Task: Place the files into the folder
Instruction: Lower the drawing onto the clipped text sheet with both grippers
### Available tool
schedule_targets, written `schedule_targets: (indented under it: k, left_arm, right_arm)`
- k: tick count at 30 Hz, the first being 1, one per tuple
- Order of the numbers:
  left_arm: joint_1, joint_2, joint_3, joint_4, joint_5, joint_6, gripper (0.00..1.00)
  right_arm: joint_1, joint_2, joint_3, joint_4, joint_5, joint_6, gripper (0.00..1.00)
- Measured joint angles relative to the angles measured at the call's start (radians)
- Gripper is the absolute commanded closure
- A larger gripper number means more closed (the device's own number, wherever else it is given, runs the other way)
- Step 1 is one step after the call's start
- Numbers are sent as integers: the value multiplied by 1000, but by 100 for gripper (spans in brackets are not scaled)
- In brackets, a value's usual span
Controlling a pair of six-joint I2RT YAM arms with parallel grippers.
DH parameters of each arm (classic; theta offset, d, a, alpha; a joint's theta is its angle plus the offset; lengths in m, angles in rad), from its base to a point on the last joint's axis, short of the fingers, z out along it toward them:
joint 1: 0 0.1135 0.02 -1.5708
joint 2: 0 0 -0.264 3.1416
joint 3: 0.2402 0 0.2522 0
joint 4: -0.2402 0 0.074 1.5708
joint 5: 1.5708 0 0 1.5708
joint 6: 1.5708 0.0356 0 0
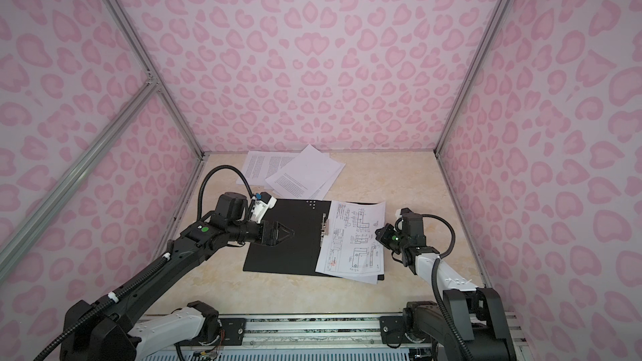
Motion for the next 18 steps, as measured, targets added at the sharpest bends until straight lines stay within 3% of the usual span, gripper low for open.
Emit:
schedule_targets:
  k: [18]
  left_arm:
    - [0, 27, 1, -3, 11, 3, 2]
  right_arm:
    - [63, 47, -5, 74, 67, 66, 100]
